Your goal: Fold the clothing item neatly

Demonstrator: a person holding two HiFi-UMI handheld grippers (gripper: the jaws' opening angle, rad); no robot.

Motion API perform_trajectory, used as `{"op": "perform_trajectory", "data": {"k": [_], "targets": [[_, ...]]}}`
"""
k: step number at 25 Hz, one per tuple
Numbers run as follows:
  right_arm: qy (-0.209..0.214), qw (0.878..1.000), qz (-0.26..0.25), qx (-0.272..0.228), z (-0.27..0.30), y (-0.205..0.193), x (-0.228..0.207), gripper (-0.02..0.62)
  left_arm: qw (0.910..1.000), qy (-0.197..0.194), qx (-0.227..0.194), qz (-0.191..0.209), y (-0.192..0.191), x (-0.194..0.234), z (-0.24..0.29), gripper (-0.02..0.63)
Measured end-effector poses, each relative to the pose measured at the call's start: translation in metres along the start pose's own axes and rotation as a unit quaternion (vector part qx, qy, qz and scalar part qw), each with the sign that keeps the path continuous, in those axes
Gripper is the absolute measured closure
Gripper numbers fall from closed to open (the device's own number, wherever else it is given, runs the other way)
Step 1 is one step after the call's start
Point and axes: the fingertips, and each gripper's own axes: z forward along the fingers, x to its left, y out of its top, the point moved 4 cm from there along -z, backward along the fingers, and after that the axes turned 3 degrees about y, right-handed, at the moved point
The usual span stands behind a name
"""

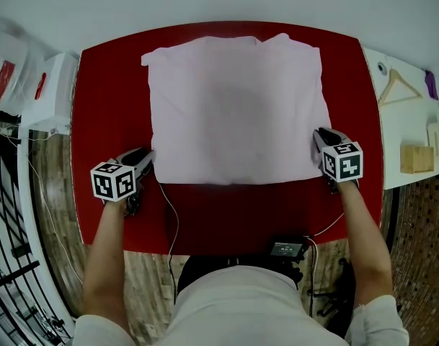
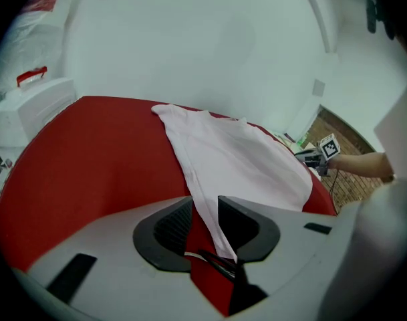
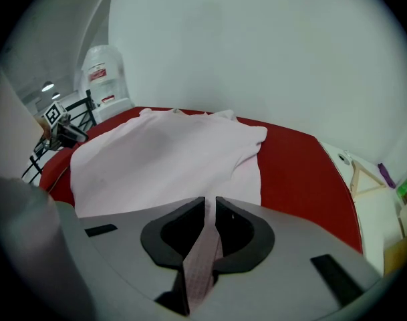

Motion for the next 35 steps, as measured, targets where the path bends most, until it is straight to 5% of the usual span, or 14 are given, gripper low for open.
{"op": "perform_trajectory", "data": {"k": [12, 16, 21, 29, 32, 35], "targets": [[-0.019, 0.999, 0.029, 0.000, -0.027, -0.032, 0.012, 0.560, 0.9997, -0.003, 0.005, -0.024, -0.030, -0.019, -0.002, 0.508], [-0.030, 0.998, 0.051, 0.002, -0.041, -0.051, 0.009, 0.560, 0.9995, 0.010, -0.016, -0.027, -0.033, -0.025, -0.005, 0.591], [-0.039, 0.997, 0.068, 0.010, -0.057, -0.074, 0.007, 0.560, 0.9956, 0.016, -0.051, -0.077, -0.043, -0.028, -0.021, 0.595], [-0.007, 0.996, 0.089, -0.005, -0.056, -0.081, 0.007, 0.558, 0.9883, 0.026, -0.044, -0.144, -0.059, -0.015, -0.034, 0.594], [0.011, 0.997, 0.078, -0.011, -0.056, -0.086, 0.008, 0.507, 0.9884, 0.021, -0.042, -0.144, -0.064, -0.023, -0.040, 0.571], [0.034, 0.995, 0.089, -0.019, -0.061, -0.092, 0.009, 0.457, 0.9880, 0.009, -0.029, -0.152, -0.075, -0.034, -0.041, 0.466]]}}
